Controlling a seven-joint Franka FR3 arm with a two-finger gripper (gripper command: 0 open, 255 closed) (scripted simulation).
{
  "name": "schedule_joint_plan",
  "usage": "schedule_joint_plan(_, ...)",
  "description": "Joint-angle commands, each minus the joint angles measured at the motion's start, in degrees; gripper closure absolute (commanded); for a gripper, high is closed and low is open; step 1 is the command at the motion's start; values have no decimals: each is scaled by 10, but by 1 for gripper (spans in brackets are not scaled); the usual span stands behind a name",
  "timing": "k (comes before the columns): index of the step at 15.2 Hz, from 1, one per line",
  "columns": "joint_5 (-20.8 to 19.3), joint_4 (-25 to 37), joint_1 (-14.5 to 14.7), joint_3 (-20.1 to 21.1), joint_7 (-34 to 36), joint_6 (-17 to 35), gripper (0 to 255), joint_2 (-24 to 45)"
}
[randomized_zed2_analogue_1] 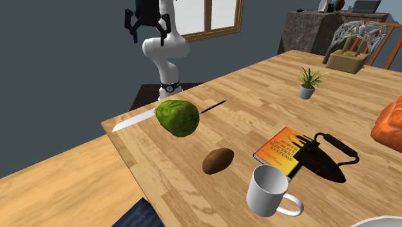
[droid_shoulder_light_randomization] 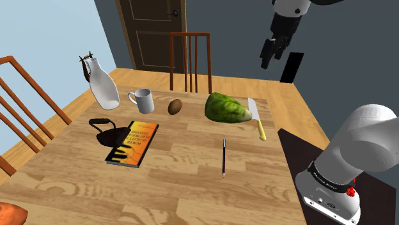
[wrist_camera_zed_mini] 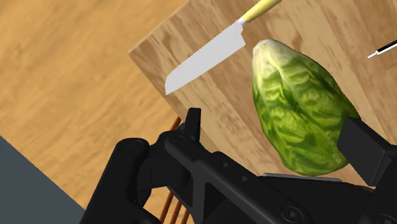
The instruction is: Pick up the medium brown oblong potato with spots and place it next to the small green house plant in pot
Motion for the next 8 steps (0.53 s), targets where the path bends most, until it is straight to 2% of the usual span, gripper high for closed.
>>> schedule_joint_plan(1,0,0,0,0,0,0,0,0)
schedule_joint_plan(8,38,-27,-7,84,168,102,0,69)
